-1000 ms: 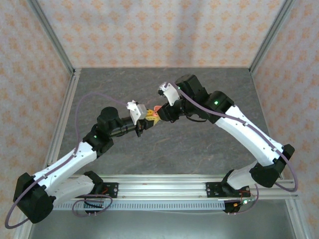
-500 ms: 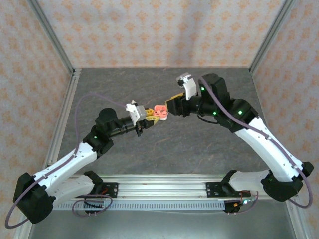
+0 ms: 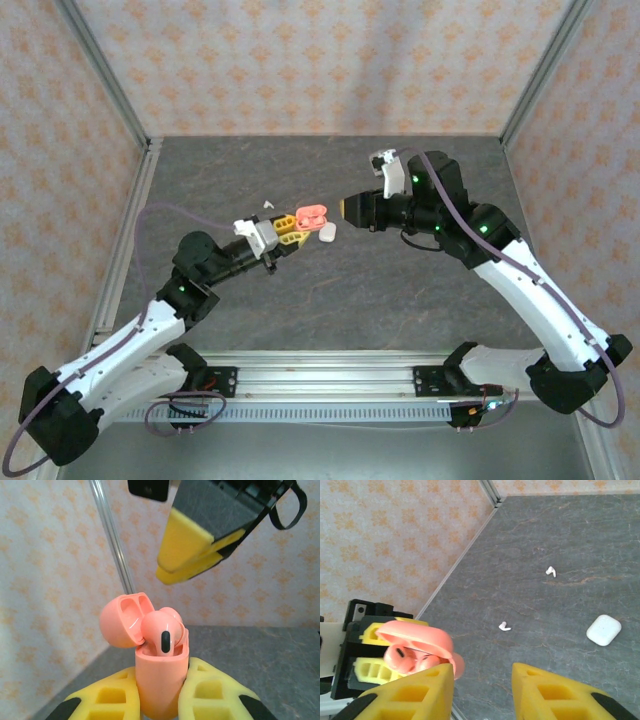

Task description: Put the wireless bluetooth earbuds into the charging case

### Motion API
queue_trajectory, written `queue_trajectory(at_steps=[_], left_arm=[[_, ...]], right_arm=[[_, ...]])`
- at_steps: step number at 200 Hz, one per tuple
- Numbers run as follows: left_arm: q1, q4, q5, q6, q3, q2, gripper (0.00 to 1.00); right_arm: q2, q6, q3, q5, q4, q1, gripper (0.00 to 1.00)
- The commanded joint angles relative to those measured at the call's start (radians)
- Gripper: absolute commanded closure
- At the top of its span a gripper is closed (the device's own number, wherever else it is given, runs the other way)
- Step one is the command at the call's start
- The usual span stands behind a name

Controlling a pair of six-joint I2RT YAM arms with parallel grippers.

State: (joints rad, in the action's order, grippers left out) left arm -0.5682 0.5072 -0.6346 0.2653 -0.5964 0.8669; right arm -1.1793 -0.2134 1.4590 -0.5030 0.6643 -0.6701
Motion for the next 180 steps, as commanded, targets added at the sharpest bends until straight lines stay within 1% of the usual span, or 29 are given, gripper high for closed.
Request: queue_trajectory(at_steps=[1,68,84,111,137,180], left_arm=[[-0.005,0.051,0.032,0.043,0.006,-0.027,1.00],[-0.004,0.028,0.020,0.046,-0.010,-0.045,1.00],[-0.004,0.013,0.021,0.048,-0.016,-0.043,1.00],[-0.004,-0.048,0.026,0.054,-0.039,-0.029,1.00],[-0.004,-0.118,0.021,0.048,-0.070,-0.010,1.00],[-0.004,-0.182,0.010,0.015,-0.099,0.010,1.00]], right_arm=[[0.015,-0.033,-0.005,-0.032,-0.059,0.009,0.66],[0.019,-0.061,-0.027,-0.098,-0.124,0.007,0.71],[0.014,-0.053,-0.021,-0.097,-0.122,-0.005,0.72],[0.001,0.010,0.022,-0.021,-0.058,-0.064,0.73],[-0.065,0.079,0.088,0.068,0.028,-0.131,0.73],[-0.148,0.156,0.157,0.110,0.112,-0.175,0.69]])
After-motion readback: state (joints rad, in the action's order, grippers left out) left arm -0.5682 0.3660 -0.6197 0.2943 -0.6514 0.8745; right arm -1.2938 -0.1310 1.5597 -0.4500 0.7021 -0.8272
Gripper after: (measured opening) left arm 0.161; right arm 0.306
